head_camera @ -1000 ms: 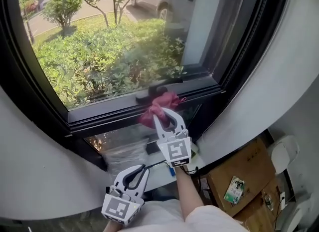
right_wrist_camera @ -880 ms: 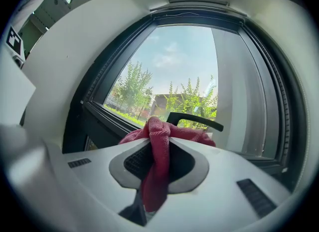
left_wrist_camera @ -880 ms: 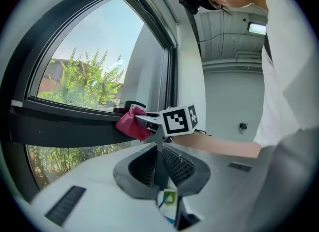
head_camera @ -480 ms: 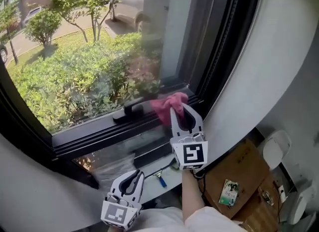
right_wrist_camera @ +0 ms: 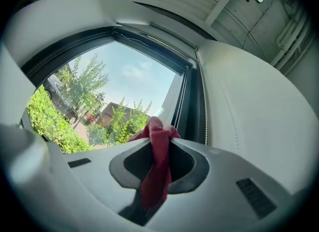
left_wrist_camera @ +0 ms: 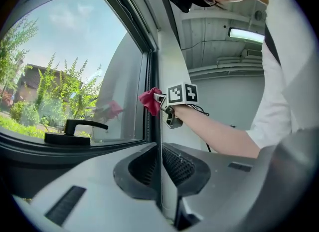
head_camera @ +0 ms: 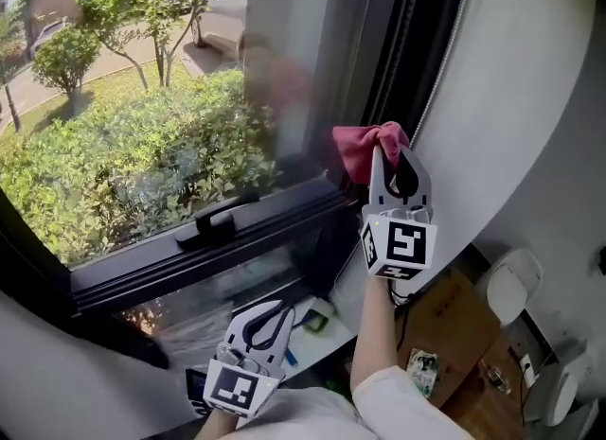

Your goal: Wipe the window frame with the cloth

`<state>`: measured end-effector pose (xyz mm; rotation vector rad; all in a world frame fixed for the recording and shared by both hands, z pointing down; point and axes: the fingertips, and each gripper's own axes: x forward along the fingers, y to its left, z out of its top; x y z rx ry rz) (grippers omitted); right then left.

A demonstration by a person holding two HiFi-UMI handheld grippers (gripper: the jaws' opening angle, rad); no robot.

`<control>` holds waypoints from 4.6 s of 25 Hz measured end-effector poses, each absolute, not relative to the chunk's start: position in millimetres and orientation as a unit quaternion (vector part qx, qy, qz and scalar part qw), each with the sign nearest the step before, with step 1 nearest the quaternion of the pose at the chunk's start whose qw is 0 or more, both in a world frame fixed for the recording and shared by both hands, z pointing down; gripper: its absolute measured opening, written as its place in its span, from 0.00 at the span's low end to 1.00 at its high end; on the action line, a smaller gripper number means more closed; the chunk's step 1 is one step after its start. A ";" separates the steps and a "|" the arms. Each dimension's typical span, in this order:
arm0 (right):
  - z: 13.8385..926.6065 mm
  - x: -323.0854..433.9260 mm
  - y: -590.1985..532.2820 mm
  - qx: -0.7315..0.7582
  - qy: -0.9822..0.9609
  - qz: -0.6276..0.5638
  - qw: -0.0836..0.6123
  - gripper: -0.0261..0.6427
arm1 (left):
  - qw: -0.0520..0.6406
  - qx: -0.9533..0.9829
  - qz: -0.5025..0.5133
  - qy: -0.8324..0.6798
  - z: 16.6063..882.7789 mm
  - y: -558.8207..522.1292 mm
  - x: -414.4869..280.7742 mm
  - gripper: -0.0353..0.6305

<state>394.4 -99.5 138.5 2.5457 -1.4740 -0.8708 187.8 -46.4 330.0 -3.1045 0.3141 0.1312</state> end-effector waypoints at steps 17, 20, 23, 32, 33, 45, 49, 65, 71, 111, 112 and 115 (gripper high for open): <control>-7.9 448.3 -130.3 0.819 -0.416 -0.394 0.027 0.15 | 0.044 -0.998 0.038 0.000 324.0 -17.4 266.7 0.12; -22.6 452.6 -134.4 0.822 -0.403 -0.401 0.027 0.15 | 0.043 -0.998 0.037 0.007 325.9 -27.6 266.6 0.12; -23.5 454.2 -135.9 0.823 -0.398 -0.404 0.024 0.15 | 0.037 -0.999 0.036 0.016 327.7 -36.2 265.7 0.12; -19.0 454.7 -138.2 0.823 -0.401 -0.402 0.029 0.15 | 0.014 -0.999 0.029 0.020 332.1 -41.3 264.9 0.12; -18.0 454.8 -138.2 0.823 -0.401 -0.401 0.030 0.15 | 0.015 -0.999 0.029 0.020 332.7 -41.5 264.2 0.12; -6.2 456.3 -138.2 0.827 -0.401 -0.392 0.033 0.15 | 0.018 -0.999 0.037 0.022 333.4 -43.2 261.1 0.12; -1.3 457.6 -138.0 0.828 -0.402 -0.389 0.037 0.14 | 0.011 -0.999 0.031 0.018 333.3 -40.6 261.8 0.12; 13.7 458.1 -138.7 0.831 -0.404 -0.381 0.041 0.14 | 0.008 -1.000 0.021 0.012 337.5 -36.5 259.3 0.12; 19.9 458.3 -139.9 0.832 -0.402 -0.381 0.042 0.14 | 0.022 -0.999 0.022 0.005 338.2 -34.0 260.3 0.12; 76.2 457.5 -141.8 0.839 -0.409 -0.354 0.061 0.14 | 0.015 -1.000 0.009 -0.005 347.7 -7.8 250.9 0.12; 77.1 457.6 -142.4 0.839 -0.409 -0.354 0.061 0.14 | 0.012 -1.000 0.008 -0.005 347.8 -8.1 250.6 0.12; 82.3 459.1 -141.2 0.841 -0.407 -0.350 0.064 0.14 | 0.004 -1.000 0.006 -0.008 348.1 -5.4 249.4 0.12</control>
